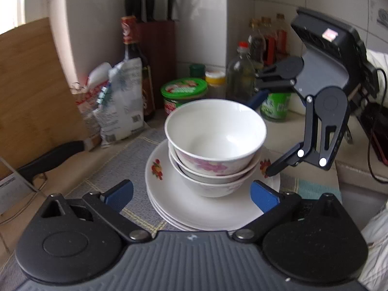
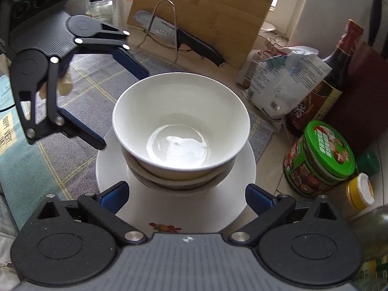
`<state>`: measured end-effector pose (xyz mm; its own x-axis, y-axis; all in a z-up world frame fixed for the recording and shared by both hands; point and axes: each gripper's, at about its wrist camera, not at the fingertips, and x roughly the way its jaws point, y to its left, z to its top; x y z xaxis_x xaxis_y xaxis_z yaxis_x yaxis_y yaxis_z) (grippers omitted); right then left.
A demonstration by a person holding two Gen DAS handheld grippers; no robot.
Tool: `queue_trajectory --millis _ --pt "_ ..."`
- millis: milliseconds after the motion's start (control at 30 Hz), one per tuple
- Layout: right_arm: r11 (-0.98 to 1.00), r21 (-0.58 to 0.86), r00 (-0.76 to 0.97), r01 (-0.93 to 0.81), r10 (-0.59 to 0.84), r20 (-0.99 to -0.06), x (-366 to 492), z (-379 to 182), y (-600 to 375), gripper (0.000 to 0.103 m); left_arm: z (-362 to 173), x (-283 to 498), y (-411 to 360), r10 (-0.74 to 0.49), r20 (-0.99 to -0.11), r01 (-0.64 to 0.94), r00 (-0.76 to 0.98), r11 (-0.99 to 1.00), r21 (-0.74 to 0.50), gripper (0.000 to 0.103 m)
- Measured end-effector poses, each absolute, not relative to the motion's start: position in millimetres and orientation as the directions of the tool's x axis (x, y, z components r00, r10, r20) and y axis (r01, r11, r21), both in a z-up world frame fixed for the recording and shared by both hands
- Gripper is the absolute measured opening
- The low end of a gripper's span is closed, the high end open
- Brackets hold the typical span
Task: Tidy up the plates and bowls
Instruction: 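Open both grippers and withdraw them from the bowls on the plates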
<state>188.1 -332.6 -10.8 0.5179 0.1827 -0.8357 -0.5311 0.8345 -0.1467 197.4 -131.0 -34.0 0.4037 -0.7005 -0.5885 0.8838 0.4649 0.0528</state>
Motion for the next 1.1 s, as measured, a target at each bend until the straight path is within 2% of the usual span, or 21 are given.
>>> queue_trajectory --millis 133,233,500,567,700,1100 --pt "0.901 -0.176 0.547 -0.396 0.078 -0.833 179 3 -318 0.103 -15 173 -105 -0.671 -0.433 0.773 0.601 0.626 0.103 0.102" --pt "0.955 -0.158 0.560 -0.249 0.009 -0.829 173 14 -303 0.103 -3 164 -95 -0.612 -0.382 0.692 0.693 0.713 0.112 0.102" --pt "0.985 -0.090 0.588 0.147 -0.161 -0.793 135 27 -264 0.103 1 141 -78 -0.493 -0.553 0.596 0.671 0.803 0.008 0.102" --pt "0.974 -0.072 0.584 0.216 -0.188 -0.789 121 26 -255 0.103 2 130 -70 -0.465 -0.571 0.562 0.676 0.827 -0.008 0.102" --pt "0.962 -0.018 0.580 0.272 -0.179 -0.794 93 25 -240 0.103 9 110 -56 -0.400 -0.597 0.499 0.696 0.866 0.002 0.102" --pt "0.960 0.007 0.630 0.281 -0.179 -0.756 58 44 -213 0.103 27 79 -41 -0.381 -0.575 0.469 0.724 0.883 0.005 0.102"
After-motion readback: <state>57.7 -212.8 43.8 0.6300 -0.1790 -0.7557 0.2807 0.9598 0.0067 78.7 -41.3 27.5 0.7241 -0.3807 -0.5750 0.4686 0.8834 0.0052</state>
